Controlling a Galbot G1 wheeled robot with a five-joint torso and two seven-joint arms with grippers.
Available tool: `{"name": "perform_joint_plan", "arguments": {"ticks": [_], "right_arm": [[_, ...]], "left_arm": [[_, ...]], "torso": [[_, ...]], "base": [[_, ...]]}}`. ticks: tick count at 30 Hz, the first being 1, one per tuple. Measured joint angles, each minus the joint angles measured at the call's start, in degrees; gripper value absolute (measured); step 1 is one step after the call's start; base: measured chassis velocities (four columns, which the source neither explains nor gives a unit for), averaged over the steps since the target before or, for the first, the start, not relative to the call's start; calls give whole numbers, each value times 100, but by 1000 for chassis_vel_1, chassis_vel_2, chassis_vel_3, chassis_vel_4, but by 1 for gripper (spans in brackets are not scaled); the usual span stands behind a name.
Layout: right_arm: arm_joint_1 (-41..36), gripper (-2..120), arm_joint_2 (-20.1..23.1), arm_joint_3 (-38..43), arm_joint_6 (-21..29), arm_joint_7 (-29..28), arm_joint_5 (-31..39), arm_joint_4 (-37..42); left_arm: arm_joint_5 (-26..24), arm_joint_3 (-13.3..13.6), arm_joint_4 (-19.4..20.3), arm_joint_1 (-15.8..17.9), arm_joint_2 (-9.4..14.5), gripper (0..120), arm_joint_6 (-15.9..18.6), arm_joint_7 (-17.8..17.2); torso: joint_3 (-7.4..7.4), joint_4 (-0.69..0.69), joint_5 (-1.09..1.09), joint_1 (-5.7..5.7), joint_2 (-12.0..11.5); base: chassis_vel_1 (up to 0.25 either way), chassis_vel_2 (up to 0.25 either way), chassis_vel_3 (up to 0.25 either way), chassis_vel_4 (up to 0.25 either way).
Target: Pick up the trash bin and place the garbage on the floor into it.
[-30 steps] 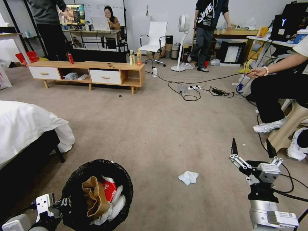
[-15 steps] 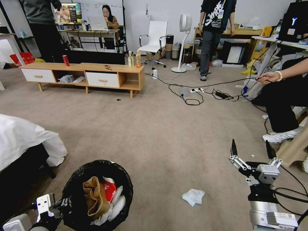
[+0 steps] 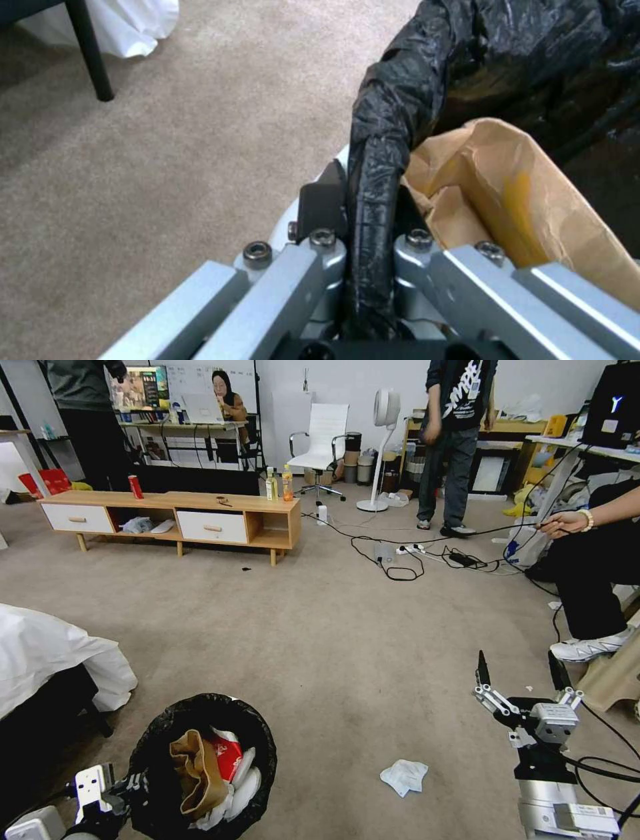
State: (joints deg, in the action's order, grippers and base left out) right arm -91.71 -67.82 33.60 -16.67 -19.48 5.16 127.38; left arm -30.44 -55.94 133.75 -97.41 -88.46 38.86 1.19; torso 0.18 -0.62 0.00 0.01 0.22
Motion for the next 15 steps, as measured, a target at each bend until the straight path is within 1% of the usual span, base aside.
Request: {"name": "perform_joint_plan", "arguments": {"ticks": [6,8,9,10,11,12,13,14,15], "right_arm": [[45,100,112,19,30,-3,40,-25],[104,100,359,0,299,-73,199,-48],[161,100,552,-72,604,-189,367,-50],[161,100,552,-72,604,-189,367,-50],[238,100,742,-174,905,-297,613,-51],[342,100,977,-316,1384,-428,1043,-28],[342,100,977,-316,1384,-428,1043,-28],[477,100,1176,-496,1954,-624,1608,40],[629,100,1314,-652,2407,-841,2114,96]], "left_arm": [[13,5,1,-3,-4,3,-3,2],[15,4,-7,3,7,3,-4,4],[17,0,-24,13,15,3,-5,5],[17,0,-24,13,15,3,-5,5],[21,-2,-39,20,16,3,-6,5],[31,-4,-58,28,14,3,-7,5],[31,-4,-58,28,14,3,-7,5],[51,-3,-83,38,7,3,-13,8],[70,-1,-102,48,-4,3,-18,10]], "torso": [[0,0,0,0,0],[0,0,0,0,0],[0,1,0,0,0],[0,1,0,0,0],[0,-1,0,0,0],[1,2,0,0,0],[1,2,0,0,0],[1,0,0,0,1],[1,1,0,0,1]], "base": [[0,0,0,0],[0,0,0,0],[0,0,0,0],[0,0,0,0],[0,0,0,0],[0,0,0,0],[0,0,0,0],[0,0,0,0],[0,0,0,0]]}}
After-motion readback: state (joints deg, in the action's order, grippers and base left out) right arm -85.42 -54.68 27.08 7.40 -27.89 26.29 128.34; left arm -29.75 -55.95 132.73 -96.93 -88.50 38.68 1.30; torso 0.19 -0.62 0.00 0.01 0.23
